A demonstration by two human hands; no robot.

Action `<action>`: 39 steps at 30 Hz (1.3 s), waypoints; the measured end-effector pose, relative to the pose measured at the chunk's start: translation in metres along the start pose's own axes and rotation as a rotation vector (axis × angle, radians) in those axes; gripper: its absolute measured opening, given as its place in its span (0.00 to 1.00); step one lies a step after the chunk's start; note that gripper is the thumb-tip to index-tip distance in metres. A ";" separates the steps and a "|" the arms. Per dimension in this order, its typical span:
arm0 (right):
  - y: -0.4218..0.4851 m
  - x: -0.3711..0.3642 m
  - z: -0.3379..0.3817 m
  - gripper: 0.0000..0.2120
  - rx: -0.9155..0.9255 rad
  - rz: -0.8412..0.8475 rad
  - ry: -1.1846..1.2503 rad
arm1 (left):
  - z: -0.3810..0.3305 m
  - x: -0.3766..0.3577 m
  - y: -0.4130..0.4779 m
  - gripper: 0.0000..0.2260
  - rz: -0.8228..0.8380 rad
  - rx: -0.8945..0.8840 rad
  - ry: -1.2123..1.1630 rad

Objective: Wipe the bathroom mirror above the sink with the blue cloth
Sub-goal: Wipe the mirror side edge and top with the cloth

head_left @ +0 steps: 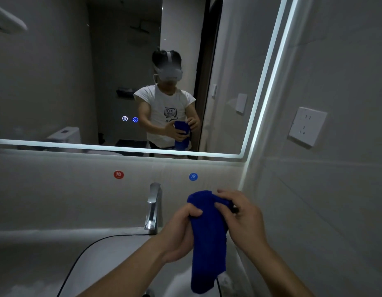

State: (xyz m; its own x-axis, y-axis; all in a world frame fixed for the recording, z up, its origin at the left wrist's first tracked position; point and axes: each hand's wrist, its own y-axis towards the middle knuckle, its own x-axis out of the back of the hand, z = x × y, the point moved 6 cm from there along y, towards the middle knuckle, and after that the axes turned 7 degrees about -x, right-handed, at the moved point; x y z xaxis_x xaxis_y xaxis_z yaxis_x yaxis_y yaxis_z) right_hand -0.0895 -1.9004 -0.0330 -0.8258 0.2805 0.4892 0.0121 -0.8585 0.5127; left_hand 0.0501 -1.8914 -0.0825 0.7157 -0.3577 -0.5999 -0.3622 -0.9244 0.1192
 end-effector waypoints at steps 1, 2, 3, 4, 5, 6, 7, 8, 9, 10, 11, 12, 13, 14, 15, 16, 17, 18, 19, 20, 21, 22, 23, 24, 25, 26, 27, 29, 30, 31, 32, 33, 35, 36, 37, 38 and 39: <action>0.000 0.003 0.000 0.10 -0.040 -0.001 0.089 | 0.001 0.000 0.001 0.25 0.017 -0.007 -0.021; 0.001 0.005 0.001 0.10 -0.093 0.003 0.189 | 0.002 0.002 0.003 0.24 0.021 -0.015 -0.025; 0.001 0.007 0.001 0.10 -0.134 0.007 0.267 | 0.002 0.004 0.005 0.23 0.009 -0.027 -0.009; 0.003 0.009 0.001 0.09 -0.159 0.011 0.312 | 0.002 0.007 0.007 0.23 -0.014 -0.043 0.038; 0.004 0.011 0.000 0.07 -0.177 0.023 0.320 | 0.000 0.008 0.009 0.23 -0.035 -0.060 0.111; 0.006 0.011 -0.002 0.06 -0.199 0.046 0.326 | -0.003 0.009 0.010 0.24 -0.059 -0.076 0.199; 0.007 0.011 -0.005 0.05 -0.227 0.070 0.336 | -0.005 0.010 0.012 0.25 -0.075 -0.083 0.274; 0.008 0.011 -0.009 0.05 -0.260 0.087 0.353 | -0.008 0.010 0.014 0.24 -0.077 -0.084 0.332; 0.010 0.012 -0.014 0.04 -0.292 0.095 0.370 | -0.011 0.011 0.017 0.24 -0.073 -0.084 0.383; 0.011 0.014 -0.019 0.04 -0.322 0.094 0.388 | -0.015 0.012 0.020 0.24 -0.065 -0.087 0.433; 0.014 0.017 -0.024 0.04 -0.344 0.084 0.411 | -0.020 0.015 0.023 0.24 -0.057 -0.089 0.473; 0.016 0.022 -0.028 0.04 -0.359 0.067 0.438 | -0.025 0.019 0.025 0.23 -0.042 -0.087 0.507; 0.020 0.028 -0.032 0.04 -0.369 0.046 0.456 | -0.031 0.021 0.027 0.22 -0.017 -0.077 0.535; 0.024 0.033 -0.035 0.04 -0.372 0.023 0.461 | -0.037 0.025 0.028 0.19 0.014 -0.062 0.560; 0.027 0.037 -0.037 0.05 -0.368 0.007 0.456 | -0.042 0.026 0.029 0.16 0.046 -0.040 0.581; 0.030 0.040 -0.039 0.05 -0.362 0.001 0.453 | -0.046 0.026 0.030 0.13 0.080 -0.017 0.606; 0.033 0.040 -0.040 0.06 -0.356 0.009 0.453 | -0.049 0.025 0.032 0.12 0.099 -0.002 0.638; 0.036 0.039 -0.041 0.06 -0.355 0.032 0.453 | -0.051 0.025 0.035 0.11 0.102 0.002 0.674; 0.038 0.037 -0.042 0.07 -0.362 0.072 0.451 | -0.054 0.026 0.039 0.11 0.089 0.000 0.698; 0.040 0.035 -0.044 0.09 -0.369 0.123 0.447 | -0.057 0.028 0.042 0.10 0.073 -0.008 0.712; 0.042 0.034 -0.046 0.11 -0.380 0.181 0.439 | -0.062 0.028 0.045 0.08 0.063 -0.018 0.715; 0.043 0.033 -0.049 0.14 -0.389 0.240 0.426 | -0.069 0.029 0.049 0.06 0.060 -0.025 0.719; 0.043 0.034 -0.051 0.16 -0.400 0.297 0.407 | -0.075 0.028 0.052 0.04 0.064 -0.026 0.731; 0.043 0.033 -0.054 0.18 -0.407 0.343 0.388 | -0.082 0.027 0.056 0.03 0.073 -0.023 0.751; 0.041 0.032 -0.056 0.19 -0.404 0.377 0.366 | -0.089 0.026 0.061 0.04 0.078 -0.012 0.770; 0.041 0.030 -0.058 0.22 -0.389 0.406 0.334 | -0.094 0.025 0.066 0.04 0.083 0.007 0.789; 0.039 0.026 -0.057 0.24 -0.377 0.431 0.299 | -0.098 0.024 0.071 0.06 0.088 0.026 0.804; 0.038 0.015 -0.053 0.26 -0.361 0.459 0.247 | -0.104 0.019 0.081 0.10 0.117 0.050 0.832; 0.038 0.009 -0.053 0.26 -0.363 0.460 0.257 | -0.107 0.016 0.086 0.12 0.126 0.050 0.843; 0.039 0.005 -0.050 0.23 -0.362 0.453 0.299 | -0.110 0.013 0.090 0.13 0.129 0.042 0.851; 0.040 0.001 -0.047 0.16 -0.377 0.437 0.342 | -0.114 0.010 0.094 0.13 0.127 0.031 0.854; 0.041 -0.002 -0.042 0.10 -0.390 0.439 0.369 | -0.117 0.006 0.097 0.13 0.130 0.022 0.861; 0.047 -0.005 -0.044 0.20 -0.392 0.426 0.342 | -0.122 -0.001 0.103 0.14 0.167 0.021 0.903; 0.049 -0.005 -0.044 0.22 -0.378 0.425 0.310 | -0.123 -0.003 0.106 0.14 0.188 0.030 0.930; 0.052 -0.003 -0.046 0.19 -0.370 0.411 0.283 | -0.126 -0.004 0.108 0.14 0.209 0.035 0.974; 0.056 0.000 -0.049 0.14 -0.367 0.399 0.246 | -0.128 -0.004 0.111 0.14 0.226 0.031 1.044; 0.061 0.004 -0.054 0.09 -0.352 0.382 0.206 | -0.131 -0.004 0.114 0.14 0.240 0.021 1.128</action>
State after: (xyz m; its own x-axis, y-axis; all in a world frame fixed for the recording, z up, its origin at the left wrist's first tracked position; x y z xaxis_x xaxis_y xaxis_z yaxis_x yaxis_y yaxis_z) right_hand -0.1228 -1.9748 -0.0378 -0.8934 -0.1382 0.4275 0.1724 -0.9841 0.0420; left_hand 0.0839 -2.0126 0.0368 0.7499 -0.4482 0.4865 -0.5633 -0.8183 0.1144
